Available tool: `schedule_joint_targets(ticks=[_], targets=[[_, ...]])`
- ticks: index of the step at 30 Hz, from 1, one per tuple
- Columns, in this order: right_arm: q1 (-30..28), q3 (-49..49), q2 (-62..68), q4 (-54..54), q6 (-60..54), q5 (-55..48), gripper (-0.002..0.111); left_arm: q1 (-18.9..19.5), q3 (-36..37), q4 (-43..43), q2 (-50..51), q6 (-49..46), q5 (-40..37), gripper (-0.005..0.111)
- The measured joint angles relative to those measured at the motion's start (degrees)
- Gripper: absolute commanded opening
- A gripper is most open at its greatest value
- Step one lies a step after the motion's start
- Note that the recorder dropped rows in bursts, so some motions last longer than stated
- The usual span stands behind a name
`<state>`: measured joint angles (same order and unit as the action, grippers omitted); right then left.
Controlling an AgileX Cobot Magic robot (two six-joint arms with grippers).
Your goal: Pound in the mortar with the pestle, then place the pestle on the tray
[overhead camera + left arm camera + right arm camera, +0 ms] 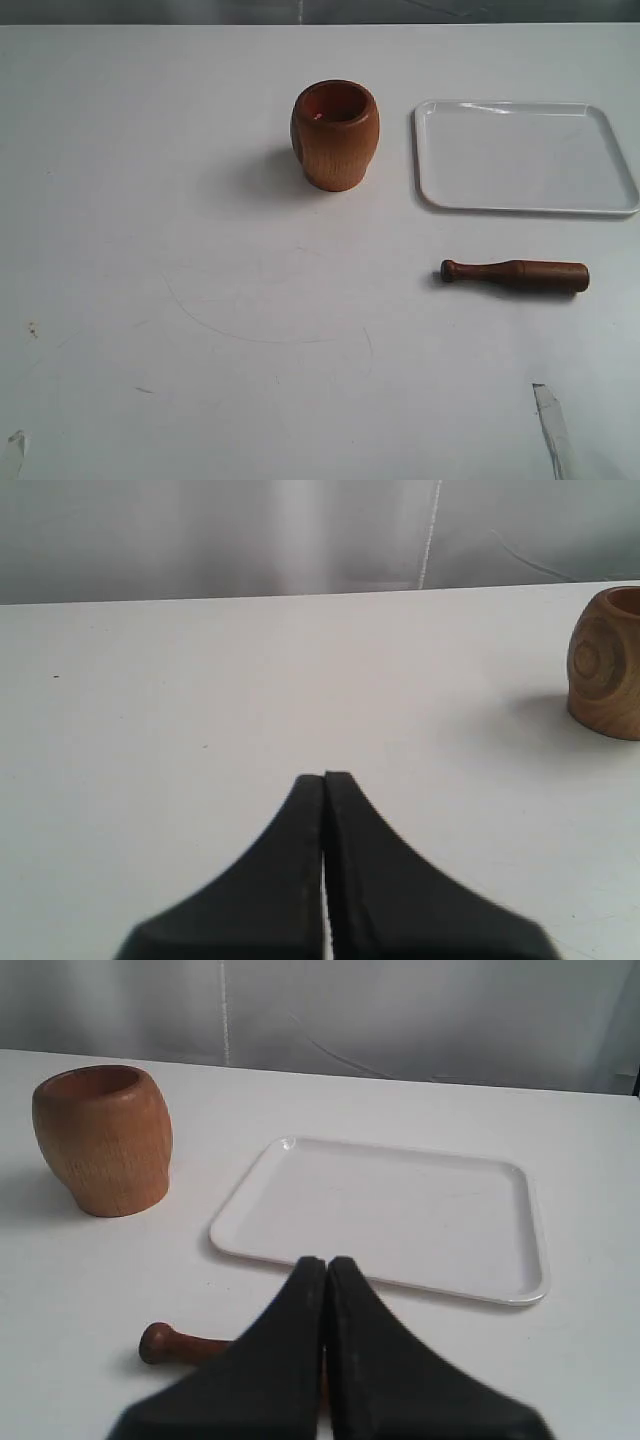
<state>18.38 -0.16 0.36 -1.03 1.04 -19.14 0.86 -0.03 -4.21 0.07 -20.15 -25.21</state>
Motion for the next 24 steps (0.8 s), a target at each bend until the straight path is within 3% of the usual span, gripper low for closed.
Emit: schedule_joint_targets(ticks=[9,14,19,24], targets=[[0.0,0.0,0.0,2.1,0.5,3.5,0.000,0.0,0.0,0.0,0.0,0.0,0.0,0.000],[0.0,0.0,0.0,14.2,1.0,17.0,0.000,0.0,0.0,0.0,0.0,0.0,0.0,0.000],[0.1,0.0,0.0,21.2,2.9,37.4,0.000,0.0,0.0,0.0,0.0,0.0,0.0,0.000],[0.1,0.0,0.0,23.8,8.0,46.9,0.000,0.0,0.0,0.0,0.0,0.0,0.0,0.000]])
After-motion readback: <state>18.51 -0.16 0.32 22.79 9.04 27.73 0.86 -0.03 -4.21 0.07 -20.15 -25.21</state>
